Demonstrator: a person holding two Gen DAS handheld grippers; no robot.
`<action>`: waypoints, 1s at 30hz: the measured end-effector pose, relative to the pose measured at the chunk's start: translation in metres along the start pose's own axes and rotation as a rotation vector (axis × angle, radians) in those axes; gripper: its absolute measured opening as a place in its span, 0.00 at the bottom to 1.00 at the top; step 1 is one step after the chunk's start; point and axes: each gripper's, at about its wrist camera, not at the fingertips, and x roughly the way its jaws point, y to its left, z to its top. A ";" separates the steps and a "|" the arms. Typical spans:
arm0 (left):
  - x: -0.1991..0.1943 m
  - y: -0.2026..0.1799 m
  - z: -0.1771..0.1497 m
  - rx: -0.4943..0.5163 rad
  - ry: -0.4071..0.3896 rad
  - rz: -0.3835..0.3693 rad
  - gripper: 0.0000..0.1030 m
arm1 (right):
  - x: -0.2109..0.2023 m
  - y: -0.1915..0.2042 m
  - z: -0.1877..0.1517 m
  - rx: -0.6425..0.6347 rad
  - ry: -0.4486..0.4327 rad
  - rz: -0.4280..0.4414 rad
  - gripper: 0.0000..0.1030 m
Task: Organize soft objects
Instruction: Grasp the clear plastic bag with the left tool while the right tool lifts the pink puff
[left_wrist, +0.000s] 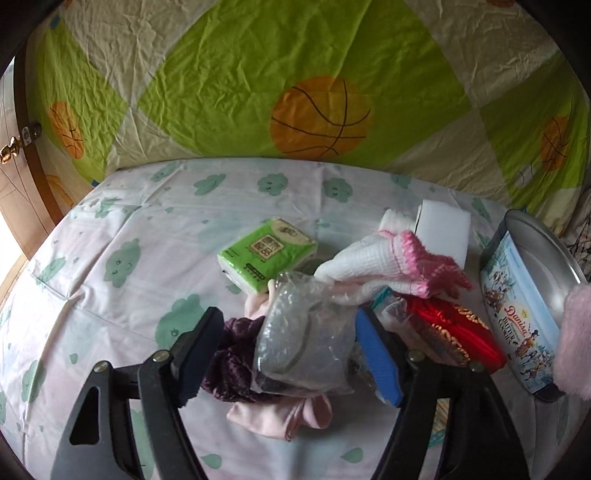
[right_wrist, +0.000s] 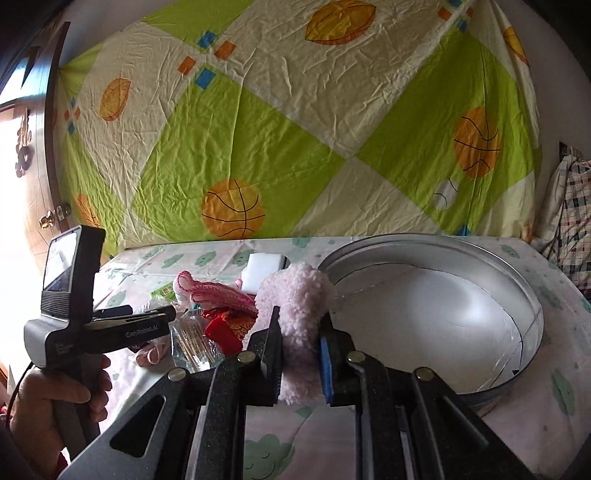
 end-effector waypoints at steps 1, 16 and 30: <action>0.005 0.000 -0.002 -0.008 0.013 -0.004 0.68 | 0.001 -0.002 0.000 0.003 0.003 -0.001 0.17; -0.029 0.008 -0.018 -0.031 -0.141 -0.037 0.13 | -0.005 -0.007 0.001 0.014 -0.013 -0.040 0.17; -0.103 0.030 -0.047 -0.130 -0.377 -0.221 0.13 | -0.035 -0.003 -0.002 -0.007 -0.107 -0.037 0.17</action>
